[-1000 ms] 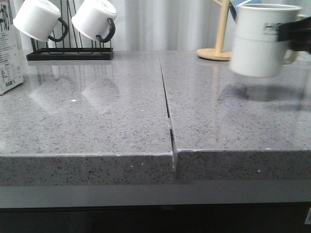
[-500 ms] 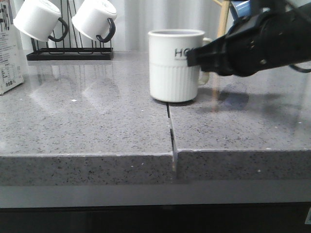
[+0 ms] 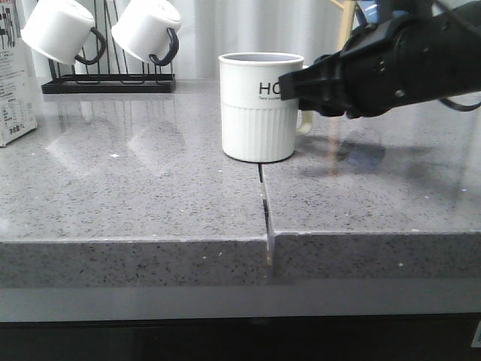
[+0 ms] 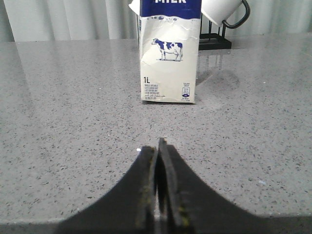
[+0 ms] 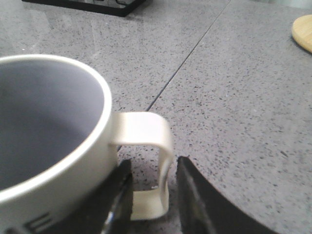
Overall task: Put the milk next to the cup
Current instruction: 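Grasp the white HOME mug handle with the right gripper, slide it inward, then release the mug and withdraw the right gripper upward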
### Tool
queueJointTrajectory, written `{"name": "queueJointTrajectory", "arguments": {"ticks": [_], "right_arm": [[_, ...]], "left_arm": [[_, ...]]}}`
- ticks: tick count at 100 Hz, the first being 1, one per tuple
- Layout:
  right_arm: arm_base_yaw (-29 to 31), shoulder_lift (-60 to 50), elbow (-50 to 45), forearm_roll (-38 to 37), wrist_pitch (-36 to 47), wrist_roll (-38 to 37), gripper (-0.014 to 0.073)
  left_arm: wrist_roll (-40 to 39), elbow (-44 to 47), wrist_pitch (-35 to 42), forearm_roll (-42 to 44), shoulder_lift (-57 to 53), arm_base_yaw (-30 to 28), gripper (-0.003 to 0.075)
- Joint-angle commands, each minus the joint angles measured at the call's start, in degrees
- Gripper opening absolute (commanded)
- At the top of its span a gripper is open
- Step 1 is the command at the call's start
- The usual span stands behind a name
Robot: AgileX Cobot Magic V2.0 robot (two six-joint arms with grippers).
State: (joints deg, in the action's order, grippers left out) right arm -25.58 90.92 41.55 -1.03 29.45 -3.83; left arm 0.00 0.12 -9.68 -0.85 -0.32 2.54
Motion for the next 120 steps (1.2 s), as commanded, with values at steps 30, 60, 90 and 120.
{"name": "queueJointTrajectory", "arguments": {"ticks": [30,60,90,120], "right_arm": [[0.1,-24.7,-12.8,0.2,-8.2,-0.1,0.0066],[0.1,-48.9,-18.1,0.2,-24.8,-0.1,-0.0017],[0.1,-71.4,-18.7,0.2,-45.5,-0.1,-0.0017],[0.1,-85.3,-18.7,0.2,-56.9,-0.1,-0.0017]], "left_arm": [[-0.6,2.3,4.7,-0.4,-1.8,-0.2,-0.0020],[-0.6,2.3,4.7,-0.4,-1.8,-0.2,-0.0020],[-0.6,2.3,4.7,-0.4,-1.8,-0.2,-0.0021],[-0.6,2.3,16.2,-0.4,-1.8,-0.2,-0.0021]]}}
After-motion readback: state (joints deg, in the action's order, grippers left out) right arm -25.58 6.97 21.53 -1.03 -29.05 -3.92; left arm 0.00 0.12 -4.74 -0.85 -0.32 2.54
